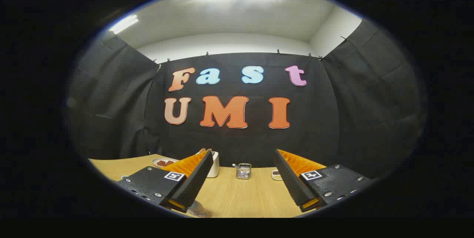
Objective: Take the bottle from table, then pour the juice into the cup, finally place the bottle on the coaster
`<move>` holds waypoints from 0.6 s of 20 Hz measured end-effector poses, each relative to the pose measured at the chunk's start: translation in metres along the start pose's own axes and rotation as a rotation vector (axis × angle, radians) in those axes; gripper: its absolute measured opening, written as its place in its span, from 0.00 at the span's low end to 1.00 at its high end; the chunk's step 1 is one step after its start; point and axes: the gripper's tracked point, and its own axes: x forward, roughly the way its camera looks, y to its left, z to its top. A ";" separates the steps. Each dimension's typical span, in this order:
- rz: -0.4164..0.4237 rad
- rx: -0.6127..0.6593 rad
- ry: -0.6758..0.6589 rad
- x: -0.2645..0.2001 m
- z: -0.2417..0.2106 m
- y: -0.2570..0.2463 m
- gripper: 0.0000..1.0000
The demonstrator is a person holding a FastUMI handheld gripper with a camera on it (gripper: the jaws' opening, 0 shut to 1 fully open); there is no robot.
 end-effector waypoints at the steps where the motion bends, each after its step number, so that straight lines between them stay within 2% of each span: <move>1: 0.002 0.005 0.000 -0.001 0.000 -0.002 0.98; 12: 0.013 0.005 -0.022 -0.013 0.011 -0.009 0.98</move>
